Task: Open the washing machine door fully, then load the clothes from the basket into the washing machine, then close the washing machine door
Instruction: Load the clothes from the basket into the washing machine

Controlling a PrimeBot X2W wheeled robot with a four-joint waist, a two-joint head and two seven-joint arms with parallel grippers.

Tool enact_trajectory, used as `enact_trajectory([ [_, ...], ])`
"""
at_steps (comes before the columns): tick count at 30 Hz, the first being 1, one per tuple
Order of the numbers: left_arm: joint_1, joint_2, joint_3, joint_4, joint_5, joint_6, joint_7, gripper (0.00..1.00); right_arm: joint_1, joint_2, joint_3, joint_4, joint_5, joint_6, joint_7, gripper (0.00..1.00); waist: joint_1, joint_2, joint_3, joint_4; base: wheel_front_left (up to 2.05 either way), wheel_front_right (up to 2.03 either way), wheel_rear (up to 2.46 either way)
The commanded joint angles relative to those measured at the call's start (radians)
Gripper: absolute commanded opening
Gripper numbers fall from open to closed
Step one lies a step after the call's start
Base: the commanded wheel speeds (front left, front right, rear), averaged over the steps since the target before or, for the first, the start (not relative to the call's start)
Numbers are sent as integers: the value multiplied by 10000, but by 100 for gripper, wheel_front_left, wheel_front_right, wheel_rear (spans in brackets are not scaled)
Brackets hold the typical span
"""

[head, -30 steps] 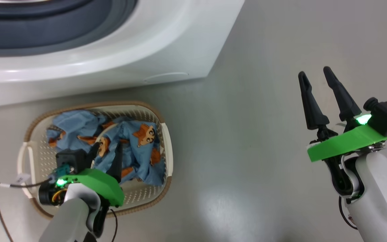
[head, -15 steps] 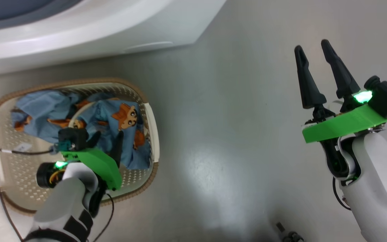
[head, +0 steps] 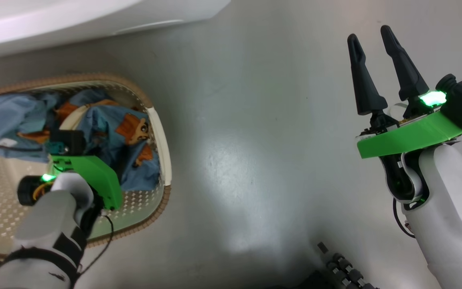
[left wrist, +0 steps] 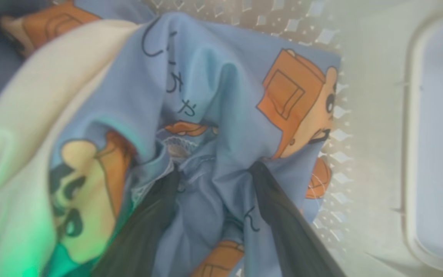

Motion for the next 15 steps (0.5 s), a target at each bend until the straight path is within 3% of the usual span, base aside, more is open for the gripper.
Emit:
enact_trajectory([
  [1, 10, 375, 114, 124, -58, 36, 121, 100, 239, 26, 126, -242, -85, 56, -80, 100, -1, -1, 262, -188, 0, 0, 0],
  [10, -313, 769, 21, 461, -29, 665, 1058, 100, 198, 109, 86, -380, -125, 56, -80, 100, -1, -1, 571, -519, 0, 0, 0],
  [15, -399, 884, 25, 495, -82, 780, 1209, 100, 230, 145, 65, -424, -128, 56, -80, 100, -1, -1, 638, -634, 0, 0, 0],
])
